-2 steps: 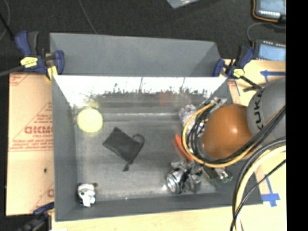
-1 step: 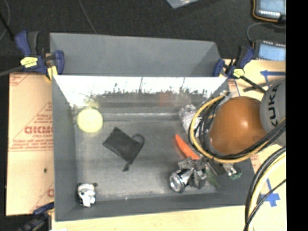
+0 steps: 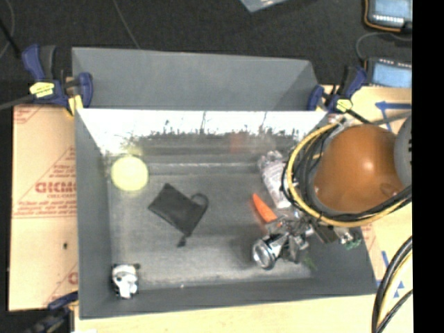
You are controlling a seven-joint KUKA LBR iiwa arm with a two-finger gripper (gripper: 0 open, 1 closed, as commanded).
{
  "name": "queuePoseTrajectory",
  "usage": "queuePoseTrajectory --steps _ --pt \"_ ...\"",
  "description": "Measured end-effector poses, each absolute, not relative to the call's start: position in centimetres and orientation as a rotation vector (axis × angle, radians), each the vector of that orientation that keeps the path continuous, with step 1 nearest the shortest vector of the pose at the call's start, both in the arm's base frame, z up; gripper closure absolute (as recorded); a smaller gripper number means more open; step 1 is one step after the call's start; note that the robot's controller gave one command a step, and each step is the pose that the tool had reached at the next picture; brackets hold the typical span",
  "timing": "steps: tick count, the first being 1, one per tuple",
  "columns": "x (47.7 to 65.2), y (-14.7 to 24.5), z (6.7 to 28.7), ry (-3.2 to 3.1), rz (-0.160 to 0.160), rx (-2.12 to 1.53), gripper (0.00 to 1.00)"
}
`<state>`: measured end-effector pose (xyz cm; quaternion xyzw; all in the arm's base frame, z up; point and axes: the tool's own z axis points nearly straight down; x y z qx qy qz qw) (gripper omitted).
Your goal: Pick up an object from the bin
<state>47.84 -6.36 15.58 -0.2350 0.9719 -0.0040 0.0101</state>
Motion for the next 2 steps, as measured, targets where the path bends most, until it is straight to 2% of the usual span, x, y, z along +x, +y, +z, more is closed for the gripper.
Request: queuePoseTrajectory --steps 1,2 --pt "47.3 -6.5 19.7 3.049 -0.002 -0.735 1.00" --pt "47.3 -6.6 27.4 3.039 -0.008 -0.736 1.00"
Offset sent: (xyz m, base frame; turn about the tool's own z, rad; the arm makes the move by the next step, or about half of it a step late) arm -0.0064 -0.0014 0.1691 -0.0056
